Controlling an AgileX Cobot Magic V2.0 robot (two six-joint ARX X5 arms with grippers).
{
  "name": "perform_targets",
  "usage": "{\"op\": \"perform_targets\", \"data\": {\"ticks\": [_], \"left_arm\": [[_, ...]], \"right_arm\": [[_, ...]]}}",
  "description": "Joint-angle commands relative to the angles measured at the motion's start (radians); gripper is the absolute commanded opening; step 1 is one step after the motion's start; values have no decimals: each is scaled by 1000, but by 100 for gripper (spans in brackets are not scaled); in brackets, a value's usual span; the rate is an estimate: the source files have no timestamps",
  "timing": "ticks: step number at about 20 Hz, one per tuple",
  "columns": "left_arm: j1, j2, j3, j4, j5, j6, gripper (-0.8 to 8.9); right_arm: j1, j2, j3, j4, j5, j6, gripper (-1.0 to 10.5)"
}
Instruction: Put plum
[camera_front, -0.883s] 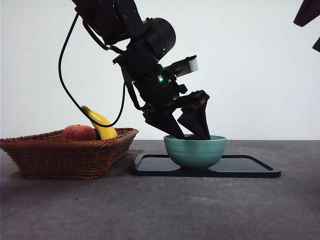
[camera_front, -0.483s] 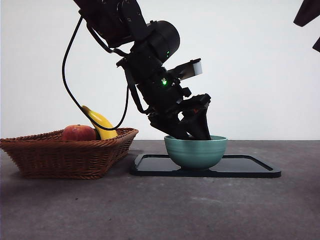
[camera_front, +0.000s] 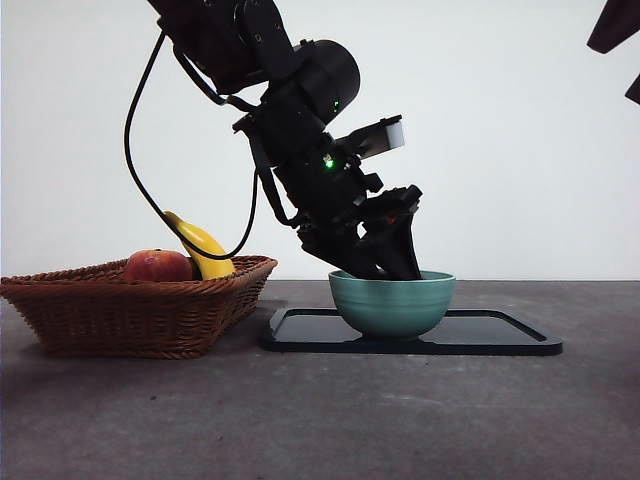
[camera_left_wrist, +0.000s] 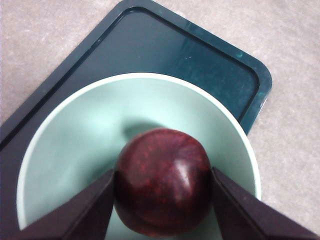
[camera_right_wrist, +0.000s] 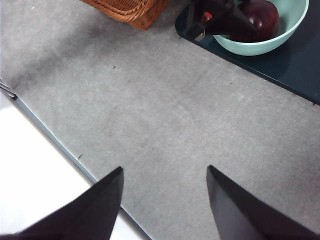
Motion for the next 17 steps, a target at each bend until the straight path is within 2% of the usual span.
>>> {"op": "perform_targets", "data": {"ticks": [1,5,9,17], "left_arm": [[6,-39,29,9,1,-11,209],[30,-117,31,7,1,-45,209],[63,-226,31,-16,1,-117,209],[166,-542,31,-209,1,-150,209]], "right_arm": [[5,5,6,5,0,-8,265],[5,5,6,5,0,-8,265],[5,5,6,5,0,-8,265],[5,5,6,16,0,-19,265]]}}
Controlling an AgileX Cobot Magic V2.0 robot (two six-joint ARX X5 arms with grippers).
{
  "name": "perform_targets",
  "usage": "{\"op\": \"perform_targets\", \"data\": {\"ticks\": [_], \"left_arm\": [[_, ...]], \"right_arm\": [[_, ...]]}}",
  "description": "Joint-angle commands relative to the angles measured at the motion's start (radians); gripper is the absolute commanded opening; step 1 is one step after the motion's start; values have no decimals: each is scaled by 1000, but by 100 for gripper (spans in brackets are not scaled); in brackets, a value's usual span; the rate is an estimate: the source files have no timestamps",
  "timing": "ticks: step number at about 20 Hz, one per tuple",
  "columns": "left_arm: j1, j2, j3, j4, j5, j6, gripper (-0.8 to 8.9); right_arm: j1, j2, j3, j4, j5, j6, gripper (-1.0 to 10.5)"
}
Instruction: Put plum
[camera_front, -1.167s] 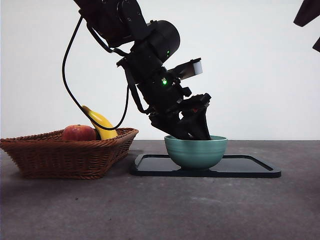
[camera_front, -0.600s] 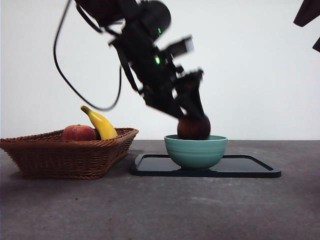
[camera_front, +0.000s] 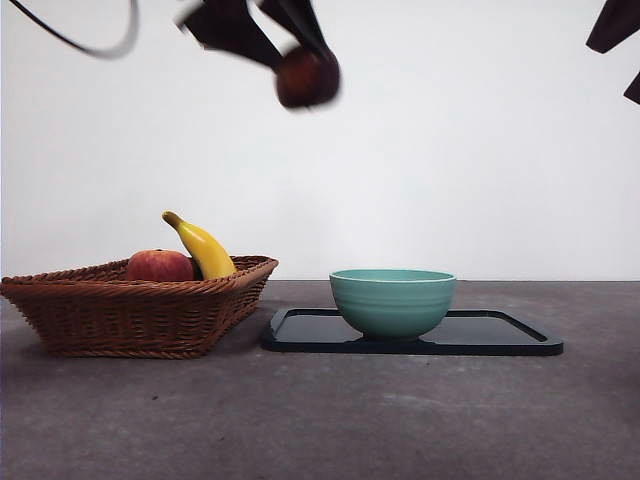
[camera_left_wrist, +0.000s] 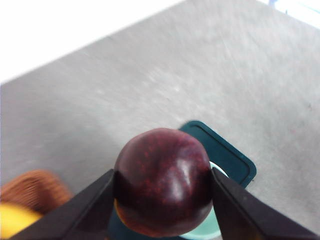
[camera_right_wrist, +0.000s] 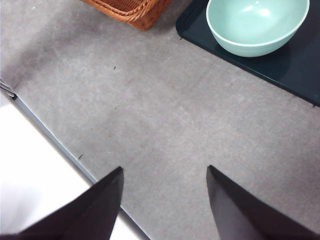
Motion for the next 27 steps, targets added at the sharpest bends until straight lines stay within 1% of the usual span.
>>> {"op": "perform_targets", "data": {"ticks": [1,6,8,10,13,16,18,20,22,27], "left_arm": [[28,-76,29,-65,1,-14,209],[118,-216,28,-283,-26,-14,214],[155,-243,7,-315,-26,-14,214],[186,-271,-61,-304,-26,-23,214],[221,-304,-226,-221,-27,-30,216],[253,-306,-392,-53,-39,-28,216],[263,-293,-473,51,-76,-24,215],[271,-262,-521,122,-85,-16,215],[274,-219,-536,157,-85,-8,215],[274,-76,-536,196,-85,3,215]], "right_arm": [[5,5,6,16,0,-14,265],[5,5,6,23,0,-18,265],[5,5,6,23,0,-18,265],[5,5,6,23,0,-18,265],[5,5,6,23,0,-18,265],[5,5,6,23,0,-18,265],[5,5,6,23,0,-18,265],[5,5,6,23,0,-18,265],[5,5,6,23,0,-18,265],[5,5,6,23,0,-17,265]]}}
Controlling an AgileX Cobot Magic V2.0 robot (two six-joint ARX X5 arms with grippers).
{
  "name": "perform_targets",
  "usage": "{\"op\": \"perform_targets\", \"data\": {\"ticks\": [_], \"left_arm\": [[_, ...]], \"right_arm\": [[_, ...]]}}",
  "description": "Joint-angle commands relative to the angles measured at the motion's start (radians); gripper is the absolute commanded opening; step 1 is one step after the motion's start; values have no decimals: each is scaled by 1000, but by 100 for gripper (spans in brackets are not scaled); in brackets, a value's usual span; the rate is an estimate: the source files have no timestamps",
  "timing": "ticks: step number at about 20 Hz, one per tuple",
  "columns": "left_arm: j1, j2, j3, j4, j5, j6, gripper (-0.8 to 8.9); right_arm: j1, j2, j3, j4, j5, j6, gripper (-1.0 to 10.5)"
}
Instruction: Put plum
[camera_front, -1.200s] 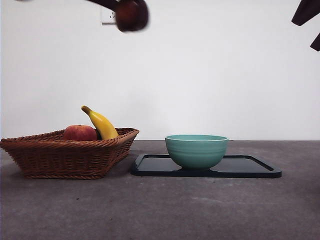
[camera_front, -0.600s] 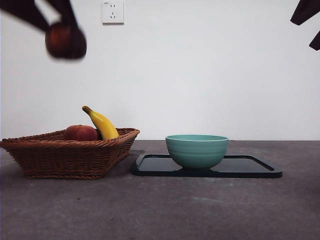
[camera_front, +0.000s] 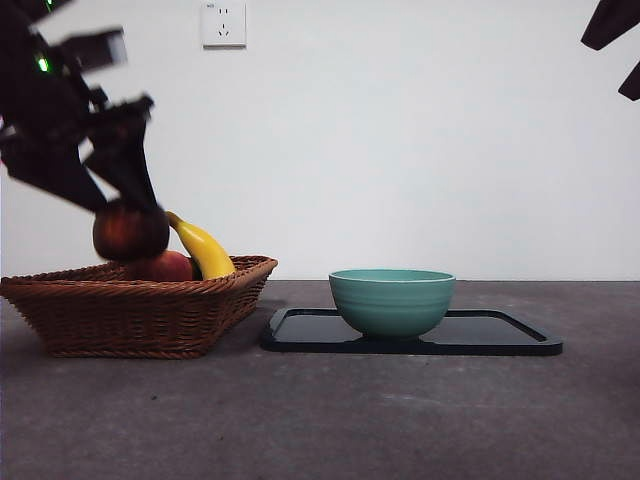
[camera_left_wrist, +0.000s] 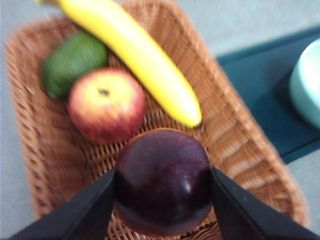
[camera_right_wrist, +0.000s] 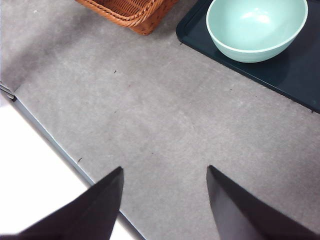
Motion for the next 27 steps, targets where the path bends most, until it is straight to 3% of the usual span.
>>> {"op": "perform_targets", "data": {"ticks": [1,12,15,27], "left_arm": [[-2,68,7,34,-2,18,215],[-5,192,7,84,-2,11,229],[-5,192,7,85,-1,-11,374],[-6,66,17,77,0,-68,380]], "right_arm": [[5,5,6,10,0,-11,265],[5,5,6,19,0,-11,265],[5,5,6,30,0,-11,265],[5,5,6,41,0,-11,265]]}}
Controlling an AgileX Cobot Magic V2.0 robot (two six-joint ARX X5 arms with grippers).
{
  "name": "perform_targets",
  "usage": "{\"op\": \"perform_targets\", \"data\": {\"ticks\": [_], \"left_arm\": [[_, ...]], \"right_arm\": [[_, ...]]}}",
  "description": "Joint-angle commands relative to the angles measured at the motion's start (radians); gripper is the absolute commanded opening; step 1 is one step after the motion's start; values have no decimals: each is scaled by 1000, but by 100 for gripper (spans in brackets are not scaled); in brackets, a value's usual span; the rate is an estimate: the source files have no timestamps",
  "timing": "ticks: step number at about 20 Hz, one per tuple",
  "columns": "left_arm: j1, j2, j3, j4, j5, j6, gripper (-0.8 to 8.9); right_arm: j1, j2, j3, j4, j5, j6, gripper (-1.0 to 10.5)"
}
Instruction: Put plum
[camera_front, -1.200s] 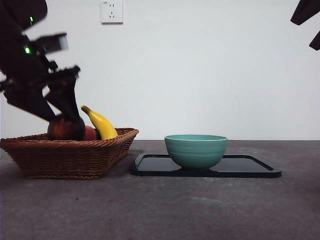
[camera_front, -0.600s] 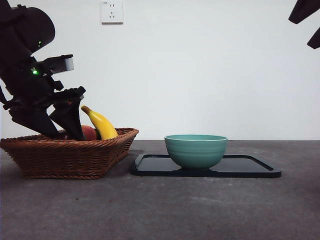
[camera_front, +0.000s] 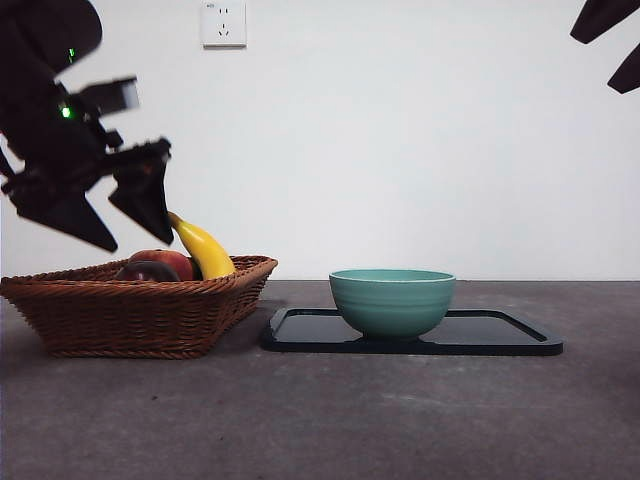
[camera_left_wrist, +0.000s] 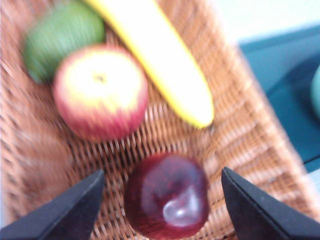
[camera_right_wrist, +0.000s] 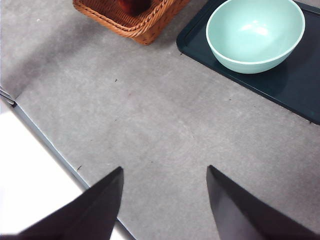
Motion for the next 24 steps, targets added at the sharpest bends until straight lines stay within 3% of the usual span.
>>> {"op": "perform_targets", "data": {"ticks": [1,3,8,14,18,21,24], "left_arm": [[-3,-36,17,-3,-1,-9,379],[-6,-92,17,-31,22,-23,377],[-22,-249,17,-134,246,-32,374],[-41,-438,17,-338,449,-31,374],[-42,-536,17,-512,482,-19,373],[-42,-579,17,-637,516,37,371],[-42,-586,17,-681,516,66,371]], "right_arm": [[5,5,6,10,0,-11,265],[5,5,6,12,0,-11,265],[5,5,6,50,0,-11,265],[5,5,6,53,0,-11,265],[5,5,6,53,0,-11,265],[5,5,6,53,0,-8,265],[5,5,6,53,0,-7,265]]}}
